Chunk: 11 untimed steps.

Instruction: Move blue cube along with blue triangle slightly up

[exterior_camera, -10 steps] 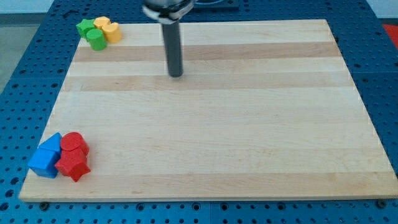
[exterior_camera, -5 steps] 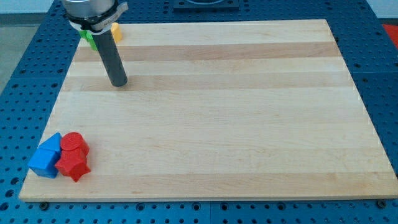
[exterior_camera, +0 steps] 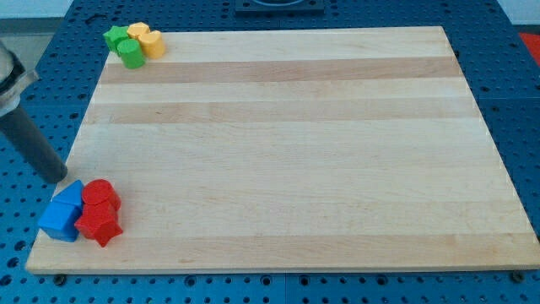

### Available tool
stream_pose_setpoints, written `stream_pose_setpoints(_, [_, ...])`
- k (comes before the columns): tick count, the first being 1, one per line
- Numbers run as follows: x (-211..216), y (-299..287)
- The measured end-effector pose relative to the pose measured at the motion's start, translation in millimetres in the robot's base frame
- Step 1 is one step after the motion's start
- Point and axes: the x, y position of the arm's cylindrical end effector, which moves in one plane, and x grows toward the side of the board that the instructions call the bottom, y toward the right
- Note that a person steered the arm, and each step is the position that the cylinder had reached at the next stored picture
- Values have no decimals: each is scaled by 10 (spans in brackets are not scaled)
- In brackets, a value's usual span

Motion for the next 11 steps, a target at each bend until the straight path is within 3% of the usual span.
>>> stream_pose_setpoints(2, [620,6])
stream_pose_setpoints(5, [1042,28])
stream_pose_setpoints(7, [1023,58])
stream_pose_setpoints(11, [458,70])
